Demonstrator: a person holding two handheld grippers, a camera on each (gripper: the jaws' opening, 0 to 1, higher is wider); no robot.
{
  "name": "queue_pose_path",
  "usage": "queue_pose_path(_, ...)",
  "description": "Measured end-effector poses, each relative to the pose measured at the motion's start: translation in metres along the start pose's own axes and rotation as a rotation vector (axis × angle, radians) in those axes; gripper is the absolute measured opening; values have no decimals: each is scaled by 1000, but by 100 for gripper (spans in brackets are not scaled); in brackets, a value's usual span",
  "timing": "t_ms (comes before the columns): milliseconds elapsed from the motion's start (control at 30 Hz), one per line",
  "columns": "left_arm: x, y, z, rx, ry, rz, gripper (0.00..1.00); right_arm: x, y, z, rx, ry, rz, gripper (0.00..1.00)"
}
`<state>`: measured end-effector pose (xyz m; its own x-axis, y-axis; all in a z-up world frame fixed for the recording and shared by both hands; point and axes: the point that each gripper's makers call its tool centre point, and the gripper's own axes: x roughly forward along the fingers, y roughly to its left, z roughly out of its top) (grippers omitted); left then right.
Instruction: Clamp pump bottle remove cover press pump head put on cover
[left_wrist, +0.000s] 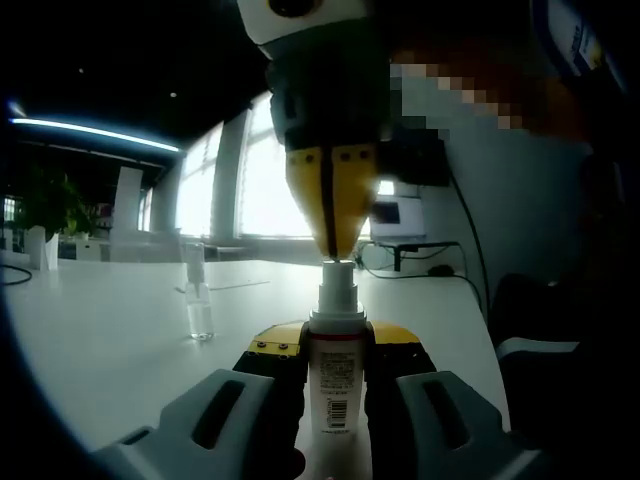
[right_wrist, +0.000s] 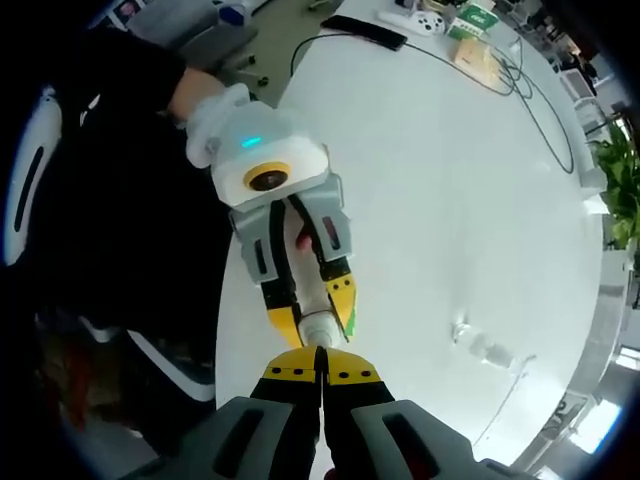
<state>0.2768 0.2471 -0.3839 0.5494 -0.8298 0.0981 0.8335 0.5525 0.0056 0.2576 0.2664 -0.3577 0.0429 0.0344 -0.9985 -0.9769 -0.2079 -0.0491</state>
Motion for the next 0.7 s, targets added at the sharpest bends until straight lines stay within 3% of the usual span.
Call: queue_pose_path(700, 1, -1, 0, 0, -1, -1, 13, 1, 1, -1, -8, 15, 10, 0)
